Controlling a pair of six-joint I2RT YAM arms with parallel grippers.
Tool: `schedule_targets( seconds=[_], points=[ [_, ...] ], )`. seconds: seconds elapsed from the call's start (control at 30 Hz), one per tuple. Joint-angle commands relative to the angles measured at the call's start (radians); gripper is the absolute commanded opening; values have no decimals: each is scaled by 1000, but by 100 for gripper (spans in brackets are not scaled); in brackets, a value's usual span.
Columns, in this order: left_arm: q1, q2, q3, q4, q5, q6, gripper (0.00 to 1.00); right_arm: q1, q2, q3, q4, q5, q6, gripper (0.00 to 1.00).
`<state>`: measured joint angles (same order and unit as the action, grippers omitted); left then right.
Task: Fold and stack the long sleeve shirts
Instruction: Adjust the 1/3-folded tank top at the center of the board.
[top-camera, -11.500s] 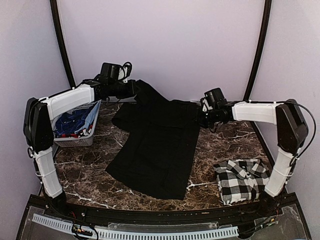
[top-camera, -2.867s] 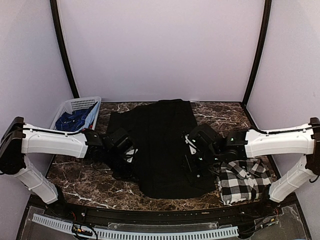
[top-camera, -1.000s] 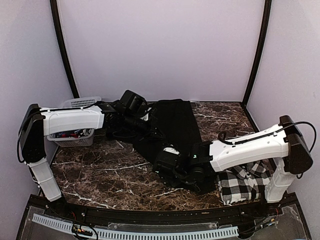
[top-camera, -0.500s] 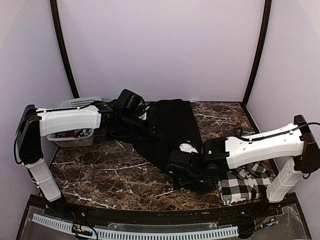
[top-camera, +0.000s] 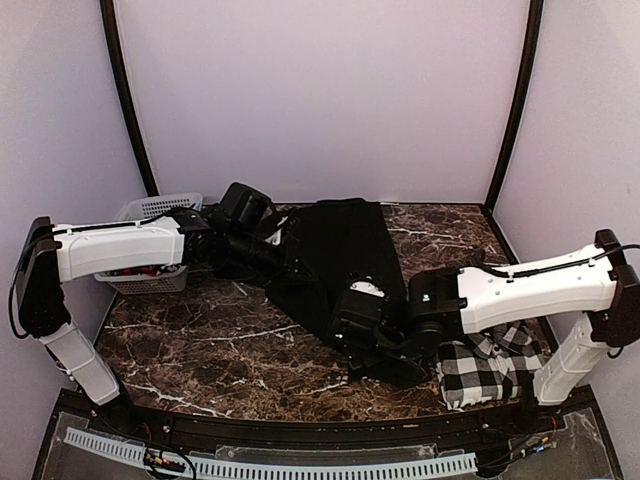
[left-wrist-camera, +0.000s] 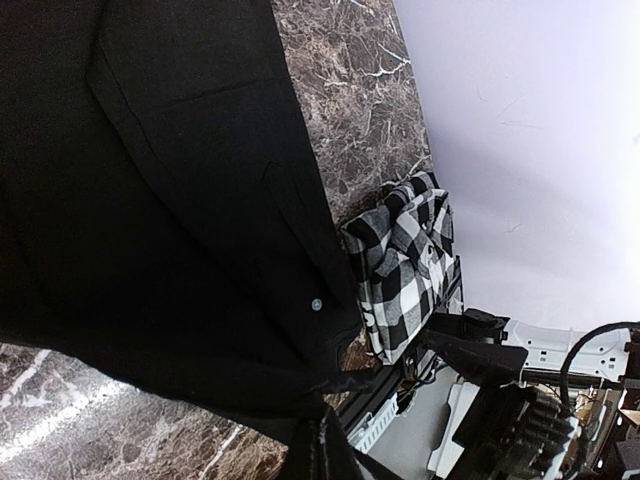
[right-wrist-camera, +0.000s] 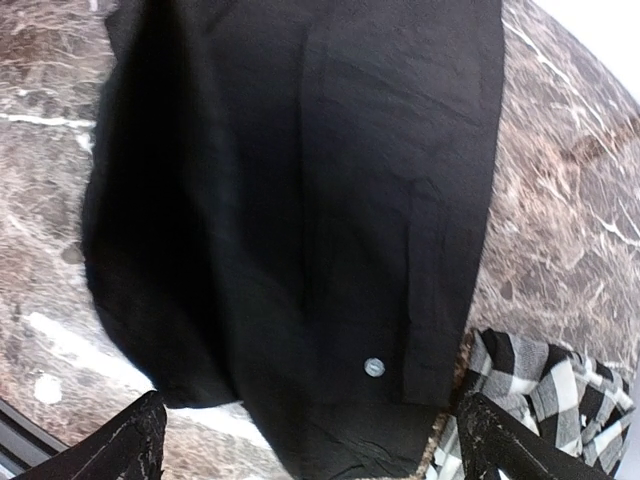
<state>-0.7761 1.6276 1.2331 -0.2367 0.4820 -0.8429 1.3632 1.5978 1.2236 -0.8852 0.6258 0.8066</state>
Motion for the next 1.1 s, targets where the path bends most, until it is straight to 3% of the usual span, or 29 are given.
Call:
schedule_targets(
  seconds=[0.0, 0.17, 0.3, 0.57, 1.07],
  points=[
    [-2, -9, 3, -1, -2, 6, 0, 43, 77, 76, 20, 43, 8, 99],
    [-1, 14, 31, -15, 0, 19, 0, 64, 147, 138, 15, 66, 6, 99],
    [-2, 23, 51, -26, -2, 26, 0, 66, 218, 178, -86, 131, 84, 99],
    [-2, 17, 54, -47, -11, 31, 0, 65, 273, 145, -79, 113, 126, 99],
    [-2, -75, -46, -97, -36, 35, 0, 32, 145, -22, -103, 64, 144, 98]
  ],
)
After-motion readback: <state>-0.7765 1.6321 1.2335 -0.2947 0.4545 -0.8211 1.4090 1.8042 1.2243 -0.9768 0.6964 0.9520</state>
